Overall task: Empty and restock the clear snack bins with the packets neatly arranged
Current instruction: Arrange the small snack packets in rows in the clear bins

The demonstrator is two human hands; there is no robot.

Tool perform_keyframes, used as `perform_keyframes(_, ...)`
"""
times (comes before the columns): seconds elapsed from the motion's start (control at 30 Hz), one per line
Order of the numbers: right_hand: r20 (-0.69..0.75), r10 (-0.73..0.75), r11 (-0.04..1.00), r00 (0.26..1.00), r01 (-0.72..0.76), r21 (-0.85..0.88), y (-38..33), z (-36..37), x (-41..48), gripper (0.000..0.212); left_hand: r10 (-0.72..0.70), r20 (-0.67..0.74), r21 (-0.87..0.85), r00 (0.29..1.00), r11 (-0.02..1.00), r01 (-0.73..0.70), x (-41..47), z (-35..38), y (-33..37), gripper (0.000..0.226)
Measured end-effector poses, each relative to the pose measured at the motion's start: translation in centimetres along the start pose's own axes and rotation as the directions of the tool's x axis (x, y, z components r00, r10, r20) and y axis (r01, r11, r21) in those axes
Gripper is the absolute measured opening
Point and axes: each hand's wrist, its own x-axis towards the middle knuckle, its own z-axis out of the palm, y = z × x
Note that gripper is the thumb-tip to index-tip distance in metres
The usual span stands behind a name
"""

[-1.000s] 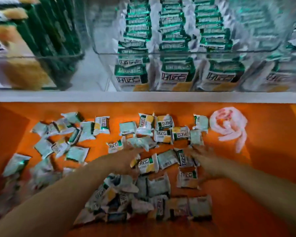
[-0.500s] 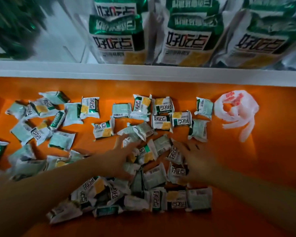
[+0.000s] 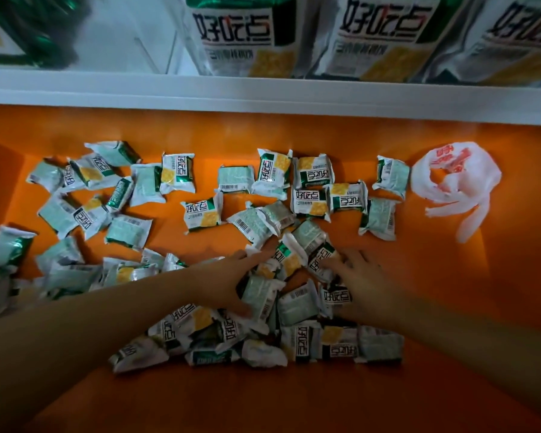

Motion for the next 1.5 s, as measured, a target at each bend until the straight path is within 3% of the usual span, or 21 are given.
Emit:
perform_keyframes(0.13,0.067,0.001,0.999,0.998,0.002,-0.054,-0.6,-0.3,0.3,0.089,0.029,0.041,-0.104,0.999,0.994,-0.024,-0.1,0.3,0.6,0.104)
perform_keyframes(0.33,0.125,0.006,0.992,0.992,-0.022,0.127,-0.5,-0.8,0.5,0.078,0.052,0.092,-0.217,0.994,0.976,-0.031,-0.4,0.6,1.1,0.092)
perform_keyframes(0.53,0.117,-0.029,0.918,0.993,-0.02,0.395,0.0,-1.1,-0.4,0.07,0.075,0.07,-0.337,0.995,0.94,-0.048,-0.3,1.3,1.0,0.077)
perform_keyframes(0.73,0.161,-0.115,0.858,0.98,0.017,0.513,-1.7,0.4,-1.6,0.08,0.079,0.065,-0.52,0.995,0.853,-0.034,-0.7,2.5,0.9,0.076)
perform_keyframes(0.93,0.211,-0.138,0.853,0.968,0.008,0.522,-1.9,1.2,-3.2,0.093,0.049,0.049,-0.564,0.998,0.826,-0.013,-1.4,3.4,1.1,0.079)
perform_keyframes(1.27,0.089,-0.05,0.703,0.995,-0.028,0.71,-3.0,1.0,-2.8,0.079,-0.037,-0.131,-0.669,0.991,0.741,-0.061,-1.6,4.5,2.9,0.069)
perform_keyframes(1.43,0.019,-0.036,0.628,0.999,0.008,0.778,-2.7,-1.7,-3.1,0.075,-0.032,-0.255,-0.715,0.966,0.679,-0.166,-1.2,3.1,4.5,0.072)
perform_keyframes(1.5,-0.06,-0.026,0.646,0.998,0.062,0.761,-2.5,-3.6,-3.5,0.073,-0.016,-0.31,-0.722,0.95,0.654,-0.225,-1.6,1.7,5.5,0.072)
